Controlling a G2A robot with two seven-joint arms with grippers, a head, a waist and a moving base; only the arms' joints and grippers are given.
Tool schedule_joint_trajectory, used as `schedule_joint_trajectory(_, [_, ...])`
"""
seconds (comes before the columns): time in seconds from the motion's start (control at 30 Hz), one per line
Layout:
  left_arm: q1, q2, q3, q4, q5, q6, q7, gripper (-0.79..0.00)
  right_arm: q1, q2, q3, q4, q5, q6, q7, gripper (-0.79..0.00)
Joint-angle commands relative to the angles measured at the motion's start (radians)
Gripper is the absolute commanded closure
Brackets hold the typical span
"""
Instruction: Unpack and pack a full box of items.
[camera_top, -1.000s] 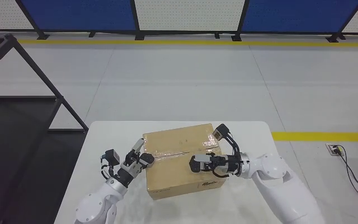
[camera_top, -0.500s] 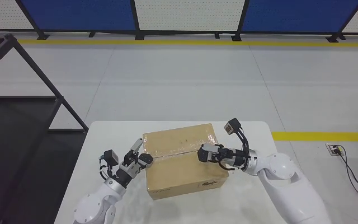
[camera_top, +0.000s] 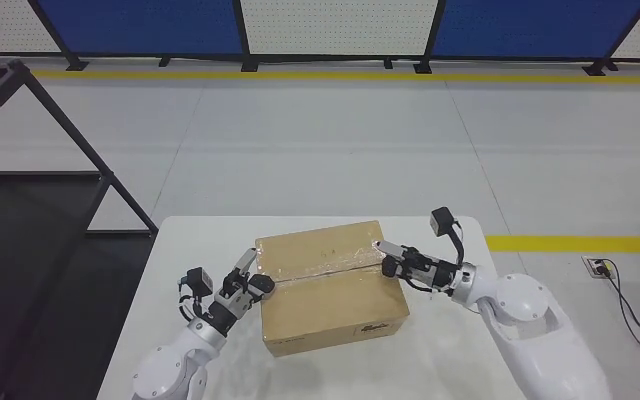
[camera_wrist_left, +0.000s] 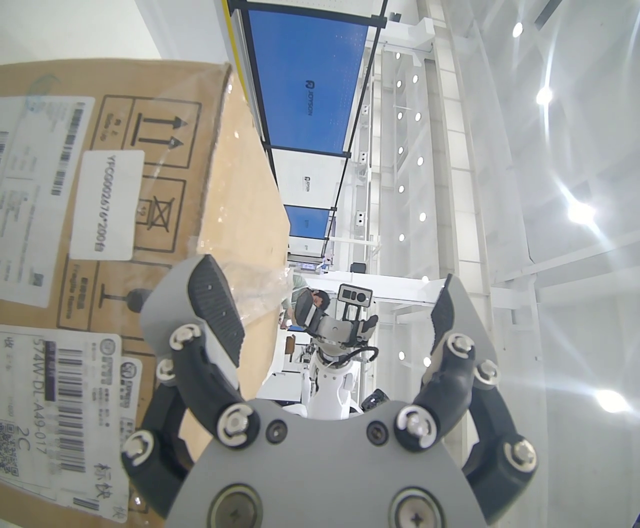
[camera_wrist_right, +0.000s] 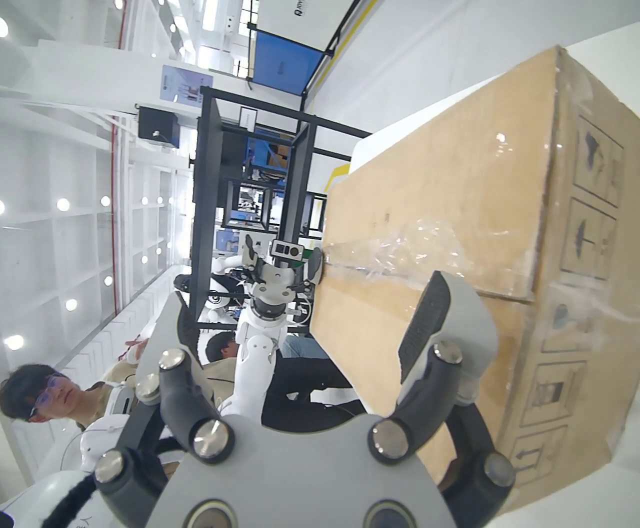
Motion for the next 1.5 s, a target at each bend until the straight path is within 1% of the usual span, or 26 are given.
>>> schedule_joint_trajectory(0.0, [0.000, 0.000, 0.000, -0.001, 0.001, 0.002, 0.001, -0.785, -0.005, 0.003, 0.008, -0.007, 0.001, 0.036, 0.006, -0.785])
schedule_joint_trajectory(0.17, [-0.001, 0.000, 0.006, -0.005, 0.001, 0.003, 0.004, -0.785, -0.002, 0.005, 0.010, 0.003, 0.004, 0.116, 0.006, -0.785])
schedule_joint_trajectory(0.33, [-0.004, 0.001, 0.010, -0.004, 0.004, 0.004, 0.005, -0.785, 0.012, -0.002, -0.006, 0.029, 0.024, 0.146, -0.022, -0.785])
schedule_joint_trajectory(0.63, [-0.004, 0.002, 0.013, -0.003, 0.005, 0.003, 0.011, -0.785, 0.062, -0.015, -0.046, 0.089, 0.059, 0.182, -0.029, -0.785])
schedule_joint_trajectory(0.77, [-0.004, 0.002, 0.013, -0.002, 0.004, 0.002, 0.012, -0.785, 0.083, -0.022, -0.062, 0.111, 0.080, 0.185, -0.030, -0.785])
schedule_joint_trajectory(0.87, [-0.003, 0.002, 0.013, -0.002, 0.002, 0.000, 0.013, -0.785, 0.096, -0.027, -0.073, 0.124, 0.099, 0.169, -0.008, -0.785])
schedule_joint_trajectory(1.17, [-0.004, 0.003, 0.012, -0.001, -0.001, -0.003, 0.011, -0.785, 0.131, -0.039, -0.111, 0.168, 0.098, 0.154, -0.002, -0.785])
schedule_joint_trajectory(1.2, [-0.004, 0.003, 0.012, -0.001, -0.001, -0.003, 0.011, -0.785, 0.135, -0.040, -0.114, 0.174, 0.092, 0.155, -0.008, -0.711])
schedule_joint_trajectory(1.23, [-0.004, 0.003, 0.011, -0.001, -0.002, -0.003, 0.012, -0.785, 0.139, -0.041, -0.116, 0.178, 0.089, 0.157, -0.013, -0.576])
schedule_joint_trajectory(1.27, [-0.004, 0.004, 0.012, -0.001, -0.003, -0.003, 0.012, -0.785, 0.141, -0.042, -0.118, 0.181, 0.089, 0.156, -0.014, -0.385])
schedule_joint_trajectory(1.3, [-0.004, 0.004, 0.012, -0.001, -0.003, -0.003, 0.012, -0.785, 0.142, -0.043, -0.120, 0.184, 0.088, 0.155, -0.015, -0.342])
schedule_joint_trajectory(1.37, [-0.004, 0.004, 0.011, -0.002, -0.003, -0.003, 0.013, -0.785, 0.144, -0.043, -0.120, 0.187, 0.082, 0.155, -0.023, -0.219])
schedule_joint_trajectory(1.4, [-0.004, 0.004, 0.011, -0.002, -0.003, -0.003, 0.012, -0.785, 0.145, -0.044, -0.120, 0.189, 0.080, 0.156, -0.023, -0.175])
schedule_joint_trajectory(1.47, [-0.005, 0.004, 0.012, -0.002, -0.003, -0.003, 0.012, -0.785, 0.145, -0.044, -0.119, 0.190, 0.076, 0.157, -0.025, -0.120])
